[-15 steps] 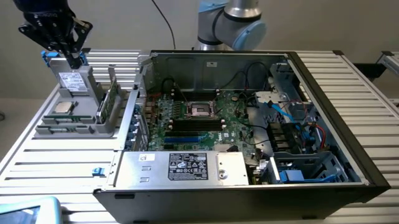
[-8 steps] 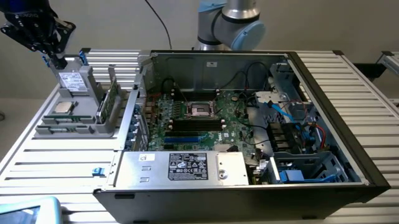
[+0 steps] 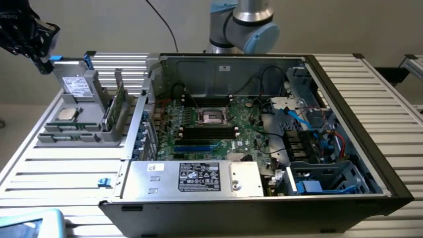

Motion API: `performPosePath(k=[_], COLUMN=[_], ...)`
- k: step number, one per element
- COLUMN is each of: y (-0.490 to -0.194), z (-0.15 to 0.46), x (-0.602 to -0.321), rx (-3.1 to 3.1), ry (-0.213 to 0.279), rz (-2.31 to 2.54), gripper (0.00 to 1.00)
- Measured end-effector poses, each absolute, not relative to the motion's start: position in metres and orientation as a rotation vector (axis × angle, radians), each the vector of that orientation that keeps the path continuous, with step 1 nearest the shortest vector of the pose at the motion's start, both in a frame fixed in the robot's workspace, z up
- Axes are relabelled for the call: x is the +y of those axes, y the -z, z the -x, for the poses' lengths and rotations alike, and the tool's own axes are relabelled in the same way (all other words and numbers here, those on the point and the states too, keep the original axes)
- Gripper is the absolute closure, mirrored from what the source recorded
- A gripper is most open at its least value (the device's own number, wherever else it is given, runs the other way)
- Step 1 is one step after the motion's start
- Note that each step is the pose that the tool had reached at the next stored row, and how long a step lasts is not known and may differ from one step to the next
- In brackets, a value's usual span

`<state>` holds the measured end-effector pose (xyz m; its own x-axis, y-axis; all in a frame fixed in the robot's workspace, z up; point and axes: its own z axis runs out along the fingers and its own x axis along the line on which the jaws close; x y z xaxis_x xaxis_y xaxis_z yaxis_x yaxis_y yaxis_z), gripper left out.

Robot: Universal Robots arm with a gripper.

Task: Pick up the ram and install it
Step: 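Reach for the ram, then pick up the ram and move it above insertion slot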

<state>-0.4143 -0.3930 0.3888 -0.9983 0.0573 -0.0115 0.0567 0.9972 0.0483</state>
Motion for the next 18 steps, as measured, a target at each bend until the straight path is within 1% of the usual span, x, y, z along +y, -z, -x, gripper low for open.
performPosePath(k=[5,18], y=[-0.388,-0.388], z=[0.435,0.446], x=[-0.393,-0.393], rx=[3.127,3.137], ry=[-0.075,-0.075], rz=[-0.089,-0.090], gripper=[0.89,0.89])
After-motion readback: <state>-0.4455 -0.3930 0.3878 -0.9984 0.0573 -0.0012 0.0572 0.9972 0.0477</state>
